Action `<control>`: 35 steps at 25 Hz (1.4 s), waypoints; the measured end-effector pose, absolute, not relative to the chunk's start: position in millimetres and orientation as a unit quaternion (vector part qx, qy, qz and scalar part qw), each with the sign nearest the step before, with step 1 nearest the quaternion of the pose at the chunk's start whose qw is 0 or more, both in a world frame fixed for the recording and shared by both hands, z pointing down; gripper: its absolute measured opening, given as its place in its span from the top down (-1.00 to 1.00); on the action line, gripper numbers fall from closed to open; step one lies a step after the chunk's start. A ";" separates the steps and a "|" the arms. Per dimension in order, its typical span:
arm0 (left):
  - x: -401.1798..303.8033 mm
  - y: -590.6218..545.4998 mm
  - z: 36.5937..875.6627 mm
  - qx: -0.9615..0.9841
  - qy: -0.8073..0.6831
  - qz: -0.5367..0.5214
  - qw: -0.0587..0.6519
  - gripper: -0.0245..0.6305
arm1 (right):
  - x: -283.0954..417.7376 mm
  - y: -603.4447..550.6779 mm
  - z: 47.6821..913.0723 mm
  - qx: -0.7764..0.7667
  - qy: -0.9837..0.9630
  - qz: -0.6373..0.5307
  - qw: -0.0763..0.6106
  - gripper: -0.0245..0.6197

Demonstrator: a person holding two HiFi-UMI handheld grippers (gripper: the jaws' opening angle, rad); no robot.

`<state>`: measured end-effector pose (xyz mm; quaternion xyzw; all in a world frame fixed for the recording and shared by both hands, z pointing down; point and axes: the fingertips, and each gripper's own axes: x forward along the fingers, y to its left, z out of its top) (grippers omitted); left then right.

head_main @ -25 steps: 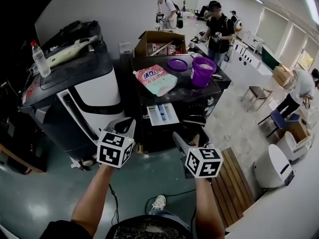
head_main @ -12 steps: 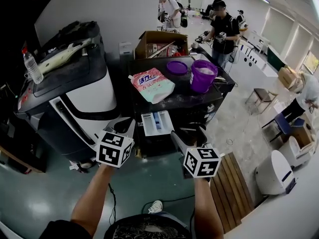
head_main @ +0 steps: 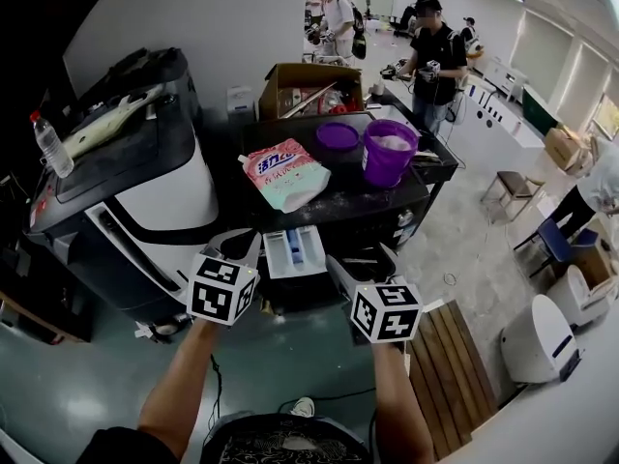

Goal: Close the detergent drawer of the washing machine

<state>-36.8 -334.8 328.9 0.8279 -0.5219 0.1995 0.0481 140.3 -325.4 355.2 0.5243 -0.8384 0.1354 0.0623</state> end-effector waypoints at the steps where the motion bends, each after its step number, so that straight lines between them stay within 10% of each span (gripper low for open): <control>1: -35.2 -336.3 328.6 0.828 -0.521 0.201 0.046 0.92 | 142.2 -326.5 356.4 0.525 -0.838 0.137 0.061 -0.43; 35: -25.9 -374.7 411.8 0.900 -0.298 0.318 -0.001 0.92 | 113.7 -296.9 479.9 0.636 -0.713 0.284 -0.081 -0.37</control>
